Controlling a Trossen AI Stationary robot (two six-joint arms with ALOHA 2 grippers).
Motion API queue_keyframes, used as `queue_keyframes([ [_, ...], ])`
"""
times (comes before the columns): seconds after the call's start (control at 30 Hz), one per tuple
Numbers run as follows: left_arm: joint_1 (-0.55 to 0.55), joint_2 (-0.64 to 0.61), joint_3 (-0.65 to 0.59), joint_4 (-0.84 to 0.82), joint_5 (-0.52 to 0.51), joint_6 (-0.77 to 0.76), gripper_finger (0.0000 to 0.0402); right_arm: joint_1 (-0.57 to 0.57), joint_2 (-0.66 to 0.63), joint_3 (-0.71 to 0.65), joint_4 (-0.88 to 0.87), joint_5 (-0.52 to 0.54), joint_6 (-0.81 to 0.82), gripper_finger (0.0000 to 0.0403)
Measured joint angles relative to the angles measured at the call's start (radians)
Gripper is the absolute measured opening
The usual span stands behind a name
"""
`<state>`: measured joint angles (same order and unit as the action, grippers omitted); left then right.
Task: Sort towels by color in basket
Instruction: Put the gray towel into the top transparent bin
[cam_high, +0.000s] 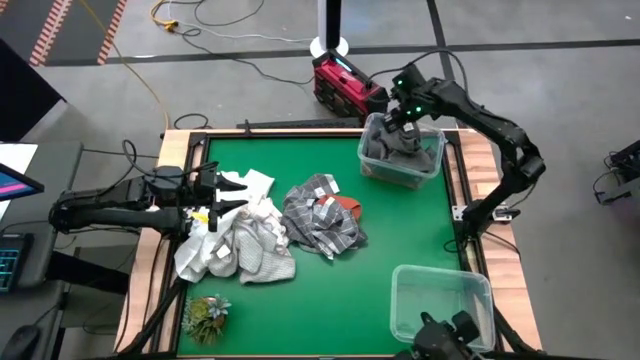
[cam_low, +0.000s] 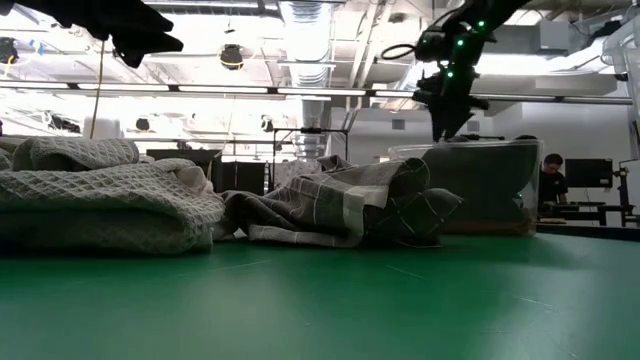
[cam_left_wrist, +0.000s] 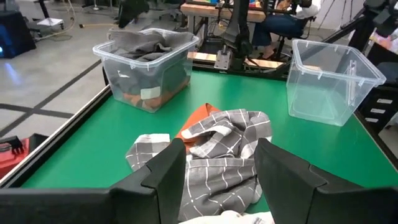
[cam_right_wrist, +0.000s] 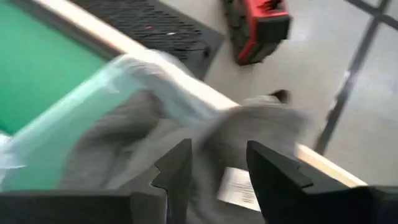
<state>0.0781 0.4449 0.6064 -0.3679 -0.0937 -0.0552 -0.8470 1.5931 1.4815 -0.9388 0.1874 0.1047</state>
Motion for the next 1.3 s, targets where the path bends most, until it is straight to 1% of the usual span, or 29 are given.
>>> queue_keyframes([
  [0.2,0.000,0.000,0.000,0.005,0.000,0.016,0.0180,0.038,0.067,0.000,0.021,-0.002,0.000,0.0190],
  [0.3,0.000,0.000,0.000,0.005,0.000,0.012,0.0180,0.043,0.095,0.000,0.006,-0.002,-0.035,0.0181],
  [0.37,0.000,0.000,0.000,0.002,0.000,0.004,0.0180,0.056,0.100,-0.002,-0.012,0.014,-0.077,0.0158],
  [0.4,0.000,0.000,0.000,-0.001,0.000,0.004,0.0180,0.066,0.095,-0.002,-0.016,0.028,-0.095,0.0140],
  [0.47,0.000,0.000,0.000,-0.004,0.000,0.002,0.0180,0.091,0.076,-0.001,-0.016,0.047,-0.138,0.0096],
  [0.53,0.000,0.000,0.000,-0.002,0.000,0.001,0.0180,0.122,0.059,0.000,-0.016,0.040,-0.191,0.0047],
  [0.57,0.000,0.000,0.000,0.000,0.000,0.000,0.0180,0.136,0.052,0.000,-0.019,0.017,-0.232,0.0027],
  [0.6,0.000,0.000,0.000,0.002,0.000,0.000,0.0180,0.150,0.048,0.000,-0.026,-0.027,-0.273,0.0019],
  [0.67,0.000,0.000,0.000,0.003,0.000,-0.002,0.0180,0.170,0.047,0.000,-0.033,-0.125,-0.317,0.0022],
  [0.73,0.000,0.000,0.000,0.003,0.000,-0.009,0.0180,0.182,0.054,0.000,-0.032,-0.186,-0.318,0.0030],
  [0.8,0.000,0.000,0.000,0.003,0.000,-0.018,0.0180,0.178,0.064,0.000,-0.025,-0.228,-0.293,0.0031],
  [0.93,0.000,0.000,0.000,-0.005,0.009,-0.036,0.0180,0.130,0.074,-0.001,-0.010,-0.379,-0.218,0.0018],
  [0.97,0.000,0.000,0.000,-0.008,0.010,-0.037,0.0180,0.114,0.076,-0.001,-0.017,-0.402,-0.199,0.0018],
  [1.13,0.000,0.000,0.000,-0.011,0.010,-0.029,0.0180,0.061,0.099,-0.039,-0.027,-0.423,-0.124,0.0018],
  [1.2,0.000,0.000,0.000,-0.011,0.010,-0.029,0.0180,0.044,0.101,-0.062,-0.021,-0.449,-0.097,0.0020],
  [1.3,0.000,0.000,0.000,-0.011,0.010,-0.022,0.0180,0.005,0.105,-0.085,0.024,-0.588,-0.054,0.0021],
])
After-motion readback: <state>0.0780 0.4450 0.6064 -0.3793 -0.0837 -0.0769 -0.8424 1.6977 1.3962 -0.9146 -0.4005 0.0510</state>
